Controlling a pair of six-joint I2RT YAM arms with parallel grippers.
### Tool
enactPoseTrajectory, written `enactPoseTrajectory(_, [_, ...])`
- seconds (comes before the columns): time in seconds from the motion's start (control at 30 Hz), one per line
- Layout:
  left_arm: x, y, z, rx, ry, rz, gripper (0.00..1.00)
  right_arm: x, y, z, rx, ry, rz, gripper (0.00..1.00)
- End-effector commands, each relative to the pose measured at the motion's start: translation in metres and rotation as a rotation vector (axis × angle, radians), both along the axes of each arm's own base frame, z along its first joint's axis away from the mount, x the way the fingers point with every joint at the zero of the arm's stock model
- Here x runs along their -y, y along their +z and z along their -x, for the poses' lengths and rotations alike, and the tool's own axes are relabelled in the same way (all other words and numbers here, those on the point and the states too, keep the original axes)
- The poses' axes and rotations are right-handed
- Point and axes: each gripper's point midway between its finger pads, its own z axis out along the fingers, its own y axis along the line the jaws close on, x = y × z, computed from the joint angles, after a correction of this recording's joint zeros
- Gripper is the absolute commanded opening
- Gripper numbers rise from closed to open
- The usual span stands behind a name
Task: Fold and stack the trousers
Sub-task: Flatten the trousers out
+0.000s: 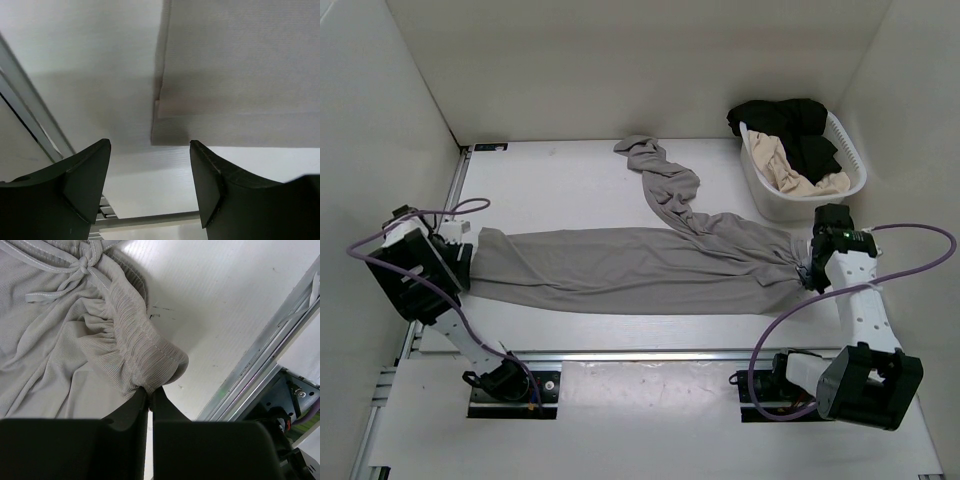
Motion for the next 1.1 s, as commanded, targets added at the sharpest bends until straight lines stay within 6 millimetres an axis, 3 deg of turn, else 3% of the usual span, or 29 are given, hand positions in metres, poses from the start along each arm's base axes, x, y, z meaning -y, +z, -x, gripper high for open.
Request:
enactPoseTrajectory(0.0, [0.009,-0.007,-0.007,-0.012,-0.030,-0.011,0.76,0.001,-0.001,0.005,-0.001,0.028,0.018,0.00])
enactPoseTrajectory(0.13, [0.039,-0.028,0.014,-0.066,-0.068,0.085,0.73,-0.002,-0.001,0.002,0.012,0.034,0.002,0.00])
enactPoseTrajectory(0.27, [0.041,-0.032,0.000,-0.041,-0.057,0.109,0.14,-0.008,-0.001,-0.009,0.028,0.089,-0.031,0.00])
enactPoseTrajectory(0.3, [0.042,-0.033,-0.003,-0.045,-0.057,0.125,0.14,-0.009,0.002,-0.014,0.044,0.101,-0.034,0.00])
enactPoseTrajectory(0.37, [0.036,-0.022,-0.004,-0.050,-0.061,0.129,0.14,-0.008,0.015,-0.026,0.067,0.134,-0.027,0.00])
enactPoseTrajectory(0.43, [0.011,0.007,-0.021,0.022,-0.059,0.060,0.14,-0.006,0.031,-0.030,0.064,0.185,-0.007,0.00])
enactPoseTrajectory(0.47, [0.001,0.020,-0.022,0.031,-0.078,0.034,0.14,-0.003,0.057,-0.044,0.120,0.206,0.015,0.00])
enactPoseTrajectory(0.5, [-0.018,0.043,-0.034,0.088,-0.075,-0.014,0.14,-0.004,0.067,-0.049,0.129,0.227,0.017,0.00])
enactPoseTrajectory(0.57, [-0.032,0.068,-0.037,0.100,-0.099,-0.061,0.14,-0.003,0.085,-0.049,0.117,0.251,0.025,0.00])
enactPoseTrajectory(0.6, [-0.039,0.083,-0.034,0.094,-0.119,-0.074,0.14,-0.001,0.104,-0.051,0.152,0.235,0.037,0.00])
enactPoseTrajectory(0.7, [-0.048,0.083,-0.010,0.022,-0.112,-0.099,0.14,-0.006,0.101,-0.035,0.111,0.181,-0.031,0.00])
enactPoseTrajectory(0.73, [-0.049,0.082,0.000,0.007,-0.111,-0.100,0.14,-0.011,0.091,-0.024,0.085,0.176,-0.054,0.00])
enactPoseTrajectory(0.8, [-0.039,0.064,0.026,-0.069,-0.117,-0.066,0.14,-0.014,0.081,-0.011,0.080,0.144,-0.068,0.00])
enactPoseTrajectory(0.83, [-0.040,0.060,0.034,-0.081,-0.119,-0.068,0.14,-0.016,0.062,0.002,0.027,0.132,-0.084,0.00])
enactPoseTrajectory(0.93, [-0.034,0.043,0.061,-0.149,-0.109,-0.041,0.14,-0.021,0.043,0.018,0.030,0.089,-0.119,0.00])
enactPoseTrajectory(0.97, [-0.035,0.042,0.064,-0.145,-0.099,-0.045,0.14,-0.023,0.025,0.029,-0.008,0.081,-0.140,0.00])
enactPoseTrajectory(1.07, [-0.038,0.036,0.082,-0.175,-0.090,-0.044,0.14,-0.023,0.008,0.049,-0.020,0.013,-0.155,0.00])
